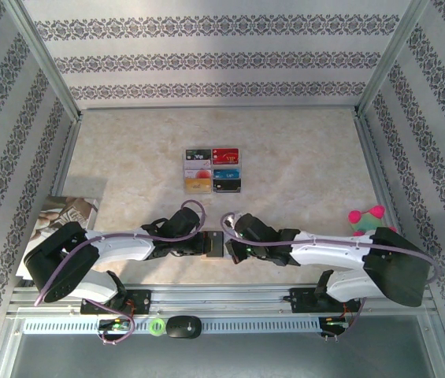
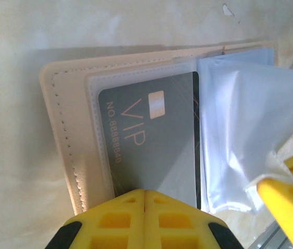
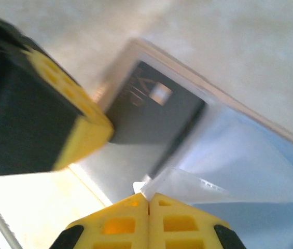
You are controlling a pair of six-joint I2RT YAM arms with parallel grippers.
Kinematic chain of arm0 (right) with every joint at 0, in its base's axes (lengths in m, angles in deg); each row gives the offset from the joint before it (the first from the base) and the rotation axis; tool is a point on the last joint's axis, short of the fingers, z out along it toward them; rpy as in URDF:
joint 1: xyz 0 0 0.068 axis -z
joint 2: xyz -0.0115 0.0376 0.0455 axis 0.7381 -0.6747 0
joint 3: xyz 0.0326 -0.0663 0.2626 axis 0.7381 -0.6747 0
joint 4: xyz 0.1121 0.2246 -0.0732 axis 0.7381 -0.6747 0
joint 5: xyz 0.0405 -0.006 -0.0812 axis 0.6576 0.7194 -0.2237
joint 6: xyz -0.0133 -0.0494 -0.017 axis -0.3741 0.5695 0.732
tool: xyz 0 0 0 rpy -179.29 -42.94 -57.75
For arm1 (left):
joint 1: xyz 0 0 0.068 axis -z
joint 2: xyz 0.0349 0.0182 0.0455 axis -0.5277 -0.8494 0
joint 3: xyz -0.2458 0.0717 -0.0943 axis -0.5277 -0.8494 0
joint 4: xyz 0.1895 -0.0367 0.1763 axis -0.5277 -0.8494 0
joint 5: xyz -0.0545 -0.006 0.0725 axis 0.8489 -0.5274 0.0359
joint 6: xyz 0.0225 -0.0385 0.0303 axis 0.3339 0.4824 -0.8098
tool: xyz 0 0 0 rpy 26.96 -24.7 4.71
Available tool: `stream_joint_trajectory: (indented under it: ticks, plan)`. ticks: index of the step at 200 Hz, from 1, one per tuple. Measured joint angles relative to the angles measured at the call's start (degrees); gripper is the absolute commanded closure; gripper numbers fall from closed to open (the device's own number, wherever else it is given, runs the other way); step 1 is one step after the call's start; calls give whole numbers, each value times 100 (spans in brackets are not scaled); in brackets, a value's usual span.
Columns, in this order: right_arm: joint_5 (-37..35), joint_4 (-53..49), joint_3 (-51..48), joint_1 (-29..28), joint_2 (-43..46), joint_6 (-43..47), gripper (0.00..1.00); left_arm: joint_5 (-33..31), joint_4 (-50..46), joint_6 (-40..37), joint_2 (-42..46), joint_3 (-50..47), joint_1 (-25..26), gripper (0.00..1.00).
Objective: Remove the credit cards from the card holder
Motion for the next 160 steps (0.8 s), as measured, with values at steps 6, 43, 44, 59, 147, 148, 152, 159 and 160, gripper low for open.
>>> stream_joint_trajectory:
  ticks: [6,43,44,59,147,148,152,159,160]
  plan:
    - [-94,-157,-55,-26,92,-151,95,20,0,11,0,0,4,100]
    - [-579,-1200,-179,-105,822,-719,69,83,0,15,-11,0,44,100]
    - [-588,-1213,-179,-105,848,-728,69,83,0,15,-11,0,44,100]
    - [-715,-1473,-166,-103,1364,-761,67,81,-2,15,-9,0,44,100]
    - [730,-1102,975,101,-391,-267,89,76,-2,13,-4,0,48,100]
    - [737,-1099,973,101,-402,-271,89,76,-2,13,-4,0,48,100]
    - [763,-1099,944,101,-452,-295,90,76,-2,13,-4,0,48,100]
    - [787,-1086,870,101,-487,-328,90,76,-2,13,-4,0,48,100]
    - [782,-1084,846,103,-487,-330,91,76,0,13,-4,0,48,100]
